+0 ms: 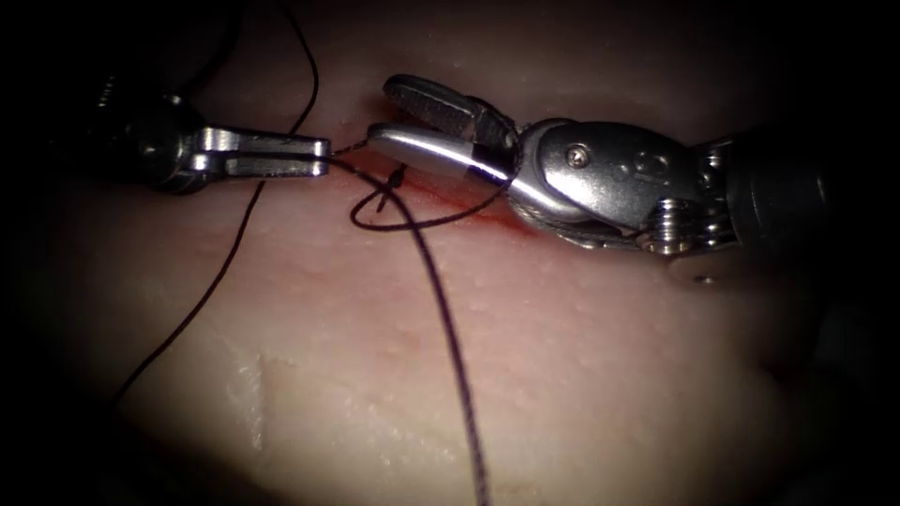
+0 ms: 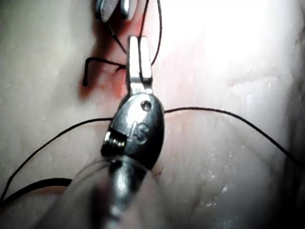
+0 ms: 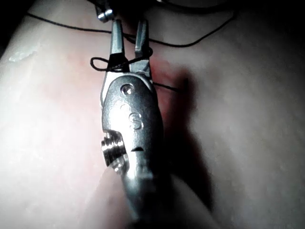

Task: Wound Closure
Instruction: Left end-effector wraps suture once, counter-clockwise, around right end-effector, then right hand picks up suture tail and pulls back through and down to tighten while left hand pulls up

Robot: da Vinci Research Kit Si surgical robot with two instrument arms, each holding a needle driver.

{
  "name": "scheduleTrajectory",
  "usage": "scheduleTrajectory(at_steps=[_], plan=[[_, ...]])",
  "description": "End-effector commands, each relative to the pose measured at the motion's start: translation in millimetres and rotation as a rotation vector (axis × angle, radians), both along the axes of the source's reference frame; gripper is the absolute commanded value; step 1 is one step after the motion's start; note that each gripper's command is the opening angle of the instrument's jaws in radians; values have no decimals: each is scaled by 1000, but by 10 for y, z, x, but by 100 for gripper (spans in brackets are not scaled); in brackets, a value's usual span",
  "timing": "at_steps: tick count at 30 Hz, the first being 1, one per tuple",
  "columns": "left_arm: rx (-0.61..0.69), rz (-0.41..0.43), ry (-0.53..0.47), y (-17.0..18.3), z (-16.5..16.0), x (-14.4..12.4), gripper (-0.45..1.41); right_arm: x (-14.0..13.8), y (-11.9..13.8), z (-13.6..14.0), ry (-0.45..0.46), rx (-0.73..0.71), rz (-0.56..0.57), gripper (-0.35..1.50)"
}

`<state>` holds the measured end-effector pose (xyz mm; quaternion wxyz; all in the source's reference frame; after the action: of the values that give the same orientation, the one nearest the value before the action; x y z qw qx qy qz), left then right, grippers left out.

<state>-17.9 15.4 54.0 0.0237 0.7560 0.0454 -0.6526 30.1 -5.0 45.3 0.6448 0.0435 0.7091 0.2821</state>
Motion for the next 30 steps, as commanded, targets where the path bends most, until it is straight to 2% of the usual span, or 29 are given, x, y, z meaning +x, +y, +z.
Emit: scheduleTrajectory(at_steps=[1,7,10,17,23,30], plan=[[2,1,-2,-11,2,-8,-45,9,-6,4,-6,14,14,19],[-2,-1,0,-20,0,-17,-45,12,0,8,-82,26,25,20],[-6,-1,-2,-24,1,-23,-45,15,4,11,-136,36,22,27],[0,-4,3,-19,4,-31,-45,19,14,19,-341,47,-33,39],[-1,4,3,-17,5,-30,-45,19,14,26,-471,25,-81,42],[4,3,15,-15,7,-28,-45,23,6,39,-562,17,-112,46]])
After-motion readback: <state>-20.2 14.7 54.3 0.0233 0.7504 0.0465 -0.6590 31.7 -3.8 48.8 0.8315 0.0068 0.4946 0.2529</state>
